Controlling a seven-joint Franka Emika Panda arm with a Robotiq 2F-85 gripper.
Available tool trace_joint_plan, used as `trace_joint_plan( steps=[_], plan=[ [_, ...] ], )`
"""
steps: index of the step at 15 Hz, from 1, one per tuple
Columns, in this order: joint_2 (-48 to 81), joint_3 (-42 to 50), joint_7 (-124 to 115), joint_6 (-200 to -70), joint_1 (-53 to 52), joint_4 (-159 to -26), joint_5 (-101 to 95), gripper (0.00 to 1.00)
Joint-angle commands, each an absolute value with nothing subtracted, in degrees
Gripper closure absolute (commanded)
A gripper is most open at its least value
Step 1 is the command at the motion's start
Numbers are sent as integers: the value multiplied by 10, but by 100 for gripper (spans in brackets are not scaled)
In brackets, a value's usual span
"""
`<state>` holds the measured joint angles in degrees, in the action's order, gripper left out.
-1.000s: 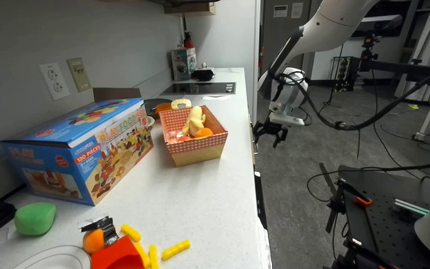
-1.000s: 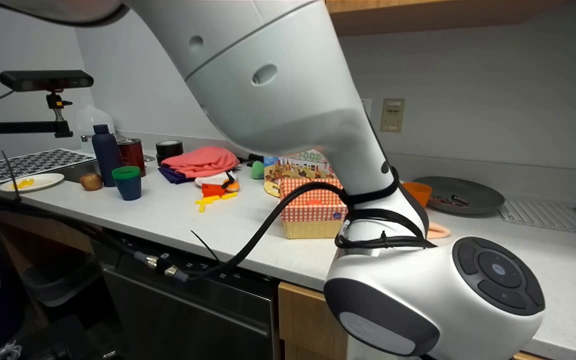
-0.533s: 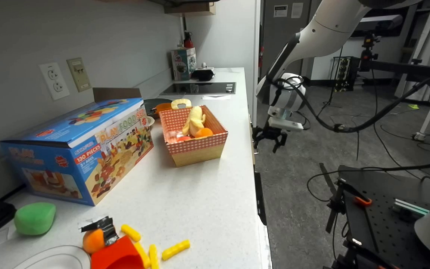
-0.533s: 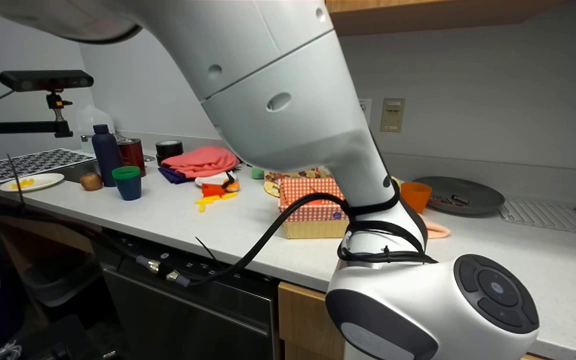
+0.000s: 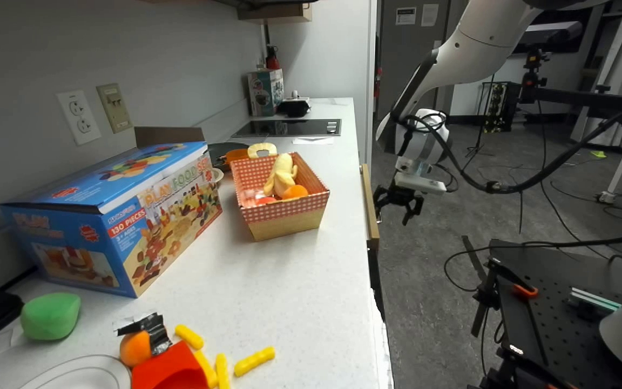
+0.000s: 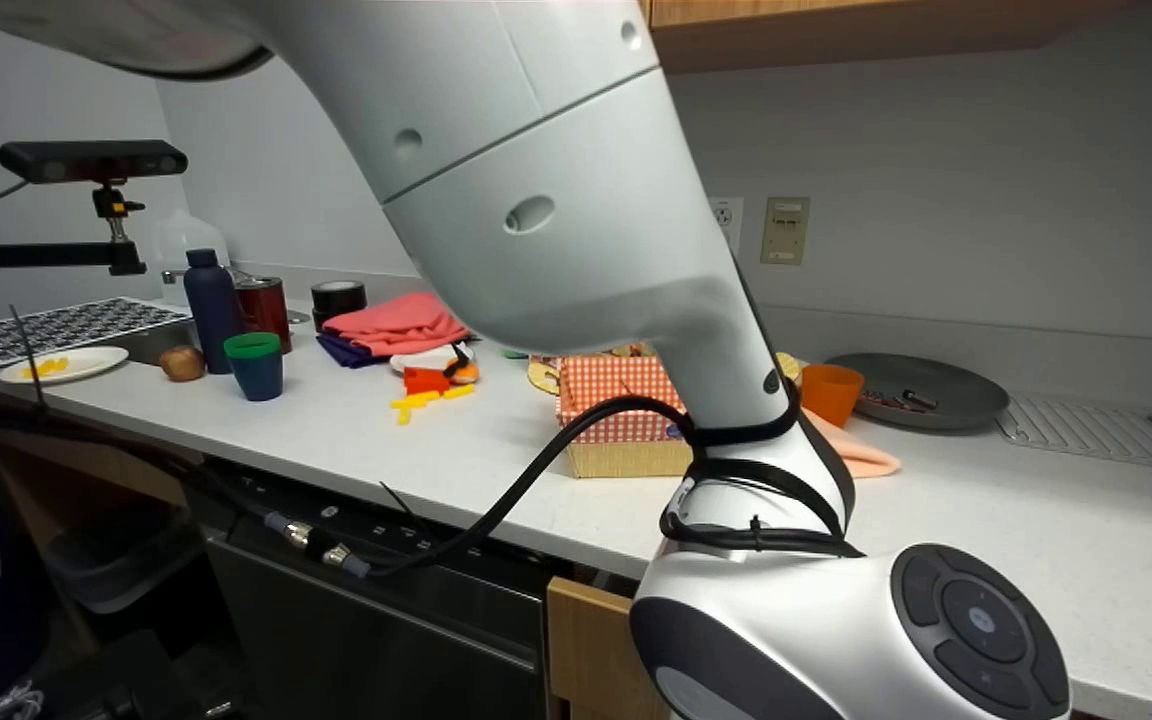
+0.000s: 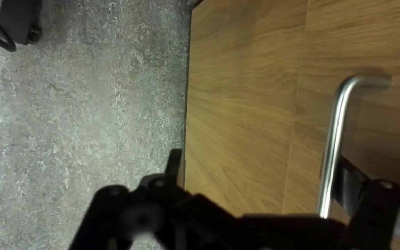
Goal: Open the drawer, remove the toys inside then close the drawer
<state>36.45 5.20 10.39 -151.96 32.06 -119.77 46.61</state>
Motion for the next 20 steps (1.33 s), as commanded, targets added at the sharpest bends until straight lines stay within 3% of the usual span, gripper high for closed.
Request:
trace_joint_plan(
  steps=[1,13,19,20],
  plan=[
    [357,52,136,-1553,328,-1267,508,0],
    [249,34,399,-1655,410,-1403,777,0],
    [171,28,592,-1538,459,-1445,943,0],
    [159,87,597,-1513,401,-1458,959,0]
  ],
)
